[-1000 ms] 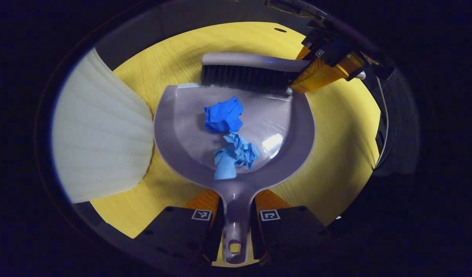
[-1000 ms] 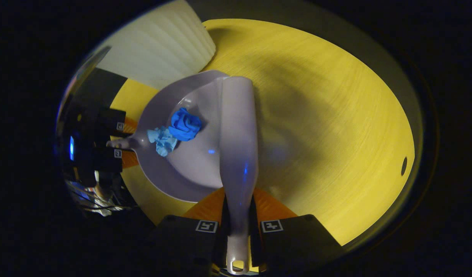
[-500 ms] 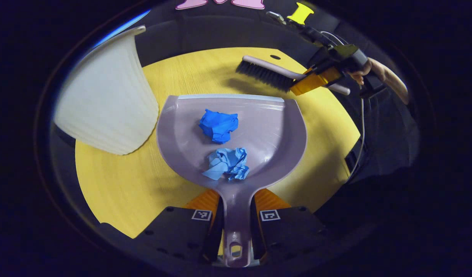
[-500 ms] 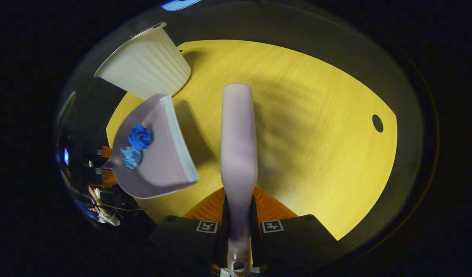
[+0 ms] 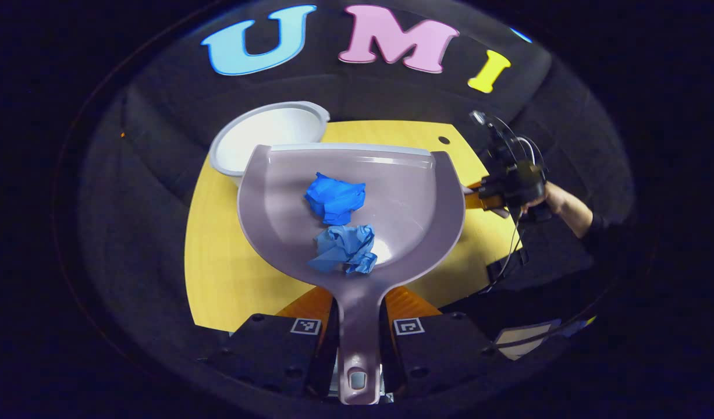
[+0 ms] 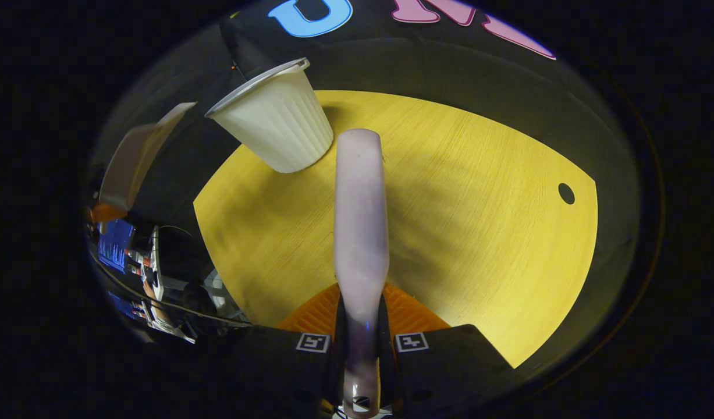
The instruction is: Pick up the small broom and dustpan from the desktop, sweep the trash into the dustpan with the broom, and then empty the trash into the garbage bin.
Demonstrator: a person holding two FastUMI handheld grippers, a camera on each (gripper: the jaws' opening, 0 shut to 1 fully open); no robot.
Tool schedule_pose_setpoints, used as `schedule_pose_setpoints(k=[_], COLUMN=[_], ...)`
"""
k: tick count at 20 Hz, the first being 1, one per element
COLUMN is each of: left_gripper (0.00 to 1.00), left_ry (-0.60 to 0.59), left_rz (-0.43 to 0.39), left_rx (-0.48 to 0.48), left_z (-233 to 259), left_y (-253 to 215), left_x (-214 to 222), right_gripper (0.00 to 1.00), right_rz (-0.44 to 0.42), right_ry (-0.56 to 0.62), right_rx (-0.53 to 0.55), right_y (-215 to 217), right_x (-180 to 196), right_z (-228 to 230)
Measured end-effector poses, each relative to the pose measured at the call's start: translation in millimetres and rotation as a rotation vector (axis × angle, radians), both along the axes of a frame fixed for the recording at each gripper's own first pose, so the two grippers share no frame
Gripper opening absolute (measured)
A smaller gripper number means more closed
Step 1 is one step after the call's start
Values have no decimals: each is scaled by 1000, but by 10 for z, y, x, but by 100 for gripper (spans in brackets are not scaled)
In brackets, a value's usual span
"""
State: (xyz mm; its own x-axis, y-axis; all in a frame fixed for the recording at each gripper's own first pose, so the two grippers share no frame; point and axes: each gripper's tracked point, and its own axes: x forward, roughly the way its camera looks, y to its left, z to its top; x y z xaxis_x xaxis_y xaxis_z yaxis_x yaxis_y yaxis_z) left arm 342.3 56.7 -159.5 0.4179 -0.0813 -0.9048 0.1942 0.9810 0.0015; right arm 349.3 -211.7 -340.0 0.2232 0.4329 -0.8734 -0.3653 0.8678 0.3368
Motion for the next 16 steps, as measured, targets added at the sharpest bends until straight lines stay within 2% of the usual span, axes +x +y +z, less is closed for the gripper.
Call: schedule_pose_setpoints(k=[3,5,8,11,13,16], left_gripper=[29,29,29,29,29,29], left_ry=[-61,-99,-30,110,187,250], left_rz=[73,75,2,-40,-101,-185], left_rx=[138,252,373,503,599,712], left_z=[220,272,157,81,67,116], left_y=[350,479,404,281,136,-84], left_x=[297,490,672,641,757,926], right_gripper=[27,27,26,27,27,27], right_rz=[1,-18,-66,-119,-77,-1], right_ry=[-36,-20,-10,35,58,42], right_rx=[-9,15,22,112,118,59], right_y=[38,54,103,235,175,7], right_x=[-19,-49,-98,-155,-141,-84], right_z=[78,61,-9,-41,-61,-11])
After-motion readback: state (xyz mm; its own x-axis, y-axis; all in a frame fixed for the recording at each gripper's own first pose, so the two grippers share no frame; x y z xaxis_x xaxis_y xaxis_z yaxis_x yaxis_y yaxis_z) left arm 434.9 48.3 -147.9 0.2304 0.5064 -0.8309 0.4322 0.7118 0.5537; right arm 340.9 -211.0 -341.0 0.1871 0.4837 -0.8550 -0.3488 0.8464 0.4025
